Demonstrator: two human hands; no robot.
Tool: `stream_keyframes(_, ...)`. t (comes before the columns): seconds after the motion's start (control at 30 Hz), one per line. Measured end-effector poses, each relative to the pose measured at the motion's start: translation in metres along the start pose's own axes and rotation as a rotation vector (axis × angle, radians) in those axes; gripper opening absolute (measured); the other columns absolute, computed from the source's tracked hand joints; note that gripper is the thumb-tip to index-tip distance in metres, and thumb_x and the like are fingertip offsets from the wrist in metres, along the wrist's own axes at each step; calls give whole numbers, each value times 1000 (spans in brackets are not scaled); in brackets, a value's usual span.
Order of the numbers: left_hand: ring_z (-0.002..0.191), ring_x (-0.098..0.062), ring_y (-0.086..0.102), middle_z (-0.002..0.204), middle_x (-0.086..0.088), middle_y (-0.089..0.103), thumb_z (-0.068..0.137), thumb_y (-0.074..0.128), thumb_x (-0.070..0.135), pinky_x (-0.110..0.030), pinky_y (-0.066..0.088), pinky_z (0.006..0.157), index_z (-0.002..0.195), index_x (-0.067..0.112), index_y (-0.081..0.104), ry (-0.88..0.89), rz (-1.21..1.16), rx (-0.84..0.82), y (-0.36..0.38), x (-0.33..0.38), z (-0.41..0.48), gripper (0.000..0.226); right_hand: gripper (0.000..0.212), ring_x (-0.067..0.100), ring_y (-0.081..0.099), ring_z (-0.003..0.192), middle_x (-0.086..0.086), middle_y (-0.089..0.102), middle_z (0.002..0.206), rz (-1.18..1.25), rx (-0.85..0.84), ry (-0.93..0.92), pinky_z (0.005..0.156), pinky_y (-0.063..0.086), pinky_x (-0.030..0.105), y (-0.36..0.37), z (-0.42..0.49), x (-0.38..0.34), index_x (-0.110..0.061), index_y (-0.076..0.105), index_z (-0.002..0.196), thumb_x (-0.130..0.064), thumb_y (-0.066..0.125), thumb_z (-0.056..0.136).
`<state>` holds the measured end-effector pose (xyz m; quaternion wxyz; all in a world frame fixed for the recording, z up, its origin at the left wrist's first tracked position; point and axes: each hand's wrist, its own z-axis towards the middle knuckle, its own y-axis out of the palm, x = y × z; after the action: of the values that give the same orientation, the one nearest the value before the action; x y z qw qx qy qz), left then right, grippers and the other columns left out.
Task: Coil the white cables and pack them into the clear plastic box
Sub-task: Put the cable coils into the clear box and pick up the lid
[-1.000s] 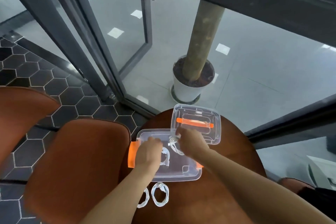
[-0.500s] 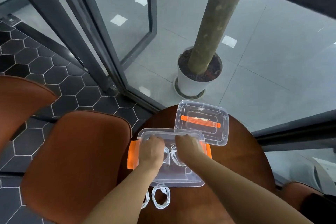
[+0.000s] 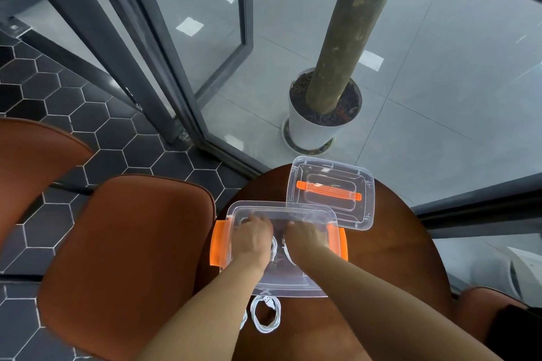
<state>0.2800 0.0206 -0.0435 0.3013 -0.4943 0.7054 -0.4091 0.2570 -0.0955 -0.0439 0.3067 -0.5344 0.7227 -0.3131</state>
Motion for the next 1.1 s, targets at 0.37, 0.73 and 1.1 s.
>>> stream_keyframes(0.37,112,-29,66,129,-17,59,94,64,11,-32,55,89,134,6,54,62,-55,59,-1,-2,-13,41,24,29,70,101,11,73,111,49,48,-66,77,53,32,-11,-17,3,-12,73,109,-9,52,97)
stream_keyframes(0.73,105,-21,62,119,-3,61,95,60,26,-31,54,83,121,18,60,102,-238,244,-27,-5,-66,28,25,29,69,95,6,74,110,174,218,-113,68,48,30,-35,-66,3,-19,65,113,-15,51,93)
stream_keyframes(1.1,92,-20,62,110,-1,62,97,51,30,-31,52,70,120,20,60,-29,-251,347,-28,-26,-144,26,28,20,71,93,1,76,114,257,311,-238,66,44,19,-39,-123,1,-20,71,119,-15,58,95)
